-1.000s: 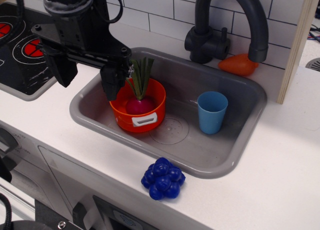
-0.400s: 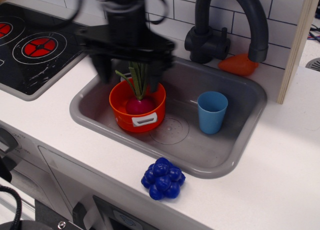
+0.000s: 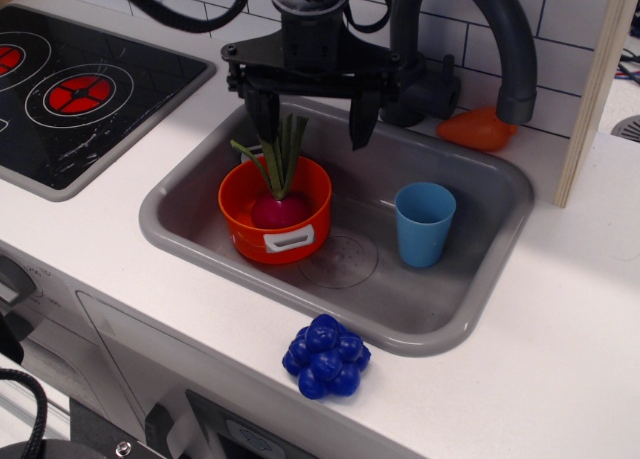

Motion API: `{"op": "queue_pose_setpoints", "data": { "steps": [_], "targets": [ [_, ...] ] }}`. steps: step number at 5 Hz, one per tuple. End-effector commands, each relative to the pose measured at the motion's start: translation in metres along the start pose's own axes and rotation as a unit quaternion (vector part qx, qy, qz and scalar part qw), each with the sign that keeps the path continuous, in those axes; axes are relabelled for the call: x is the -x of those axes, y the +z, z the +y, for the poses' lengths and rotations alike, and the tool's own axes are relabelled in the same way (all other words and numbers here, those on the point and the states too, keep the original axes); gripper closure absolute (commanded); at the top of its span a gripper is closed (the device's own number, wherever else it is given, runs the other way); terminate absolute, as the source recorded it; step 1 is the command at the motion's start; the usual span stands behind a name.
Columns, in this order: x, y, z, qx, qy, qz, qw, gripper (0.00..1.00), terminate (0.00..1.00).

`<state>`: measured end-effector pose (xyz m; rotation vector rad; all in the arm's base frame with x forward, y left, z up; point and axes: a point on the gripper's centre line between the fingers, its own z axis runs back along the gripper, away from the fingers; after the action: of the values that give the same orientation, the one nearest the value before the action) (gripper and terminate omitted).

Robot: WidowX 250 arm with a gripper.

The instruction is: Take beet from pot sink

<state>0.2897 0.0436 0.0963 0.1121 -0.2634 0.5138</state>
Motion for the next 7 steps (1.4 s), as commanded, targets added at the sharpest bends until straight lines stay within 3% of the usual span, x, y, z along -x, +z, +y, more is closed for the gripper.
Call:
{"op": "queue_pose_setpoints", "data": {
  "steps": [1,2,3,4,5,7],
  "targets": [
    [-0.041,-0.015,0.030,-0.035,0.057,-0.026,0.9974,0.00,0.00],
    [-0.041,-0.031,0.036,-0.043,0.066,-0.032,0.9963,0.00,0.00],
    [-0.039,-0.044,0.034,-0.031,0.079,-0.027,0.9960,0.00,0.00],
    [-0.040,-0.049,0.032,-0.026,0.094,-0.019,0.9950,1.00,0.00],
    [-0.040,-0.050,0.031,-0.024,0.102,-0.015,0.9944,1.00,0.00],
    [-0.047,-0.036,0.028,-0.050,0.124,-0.030,0.9906,1.00,0.00]
  ]
}}
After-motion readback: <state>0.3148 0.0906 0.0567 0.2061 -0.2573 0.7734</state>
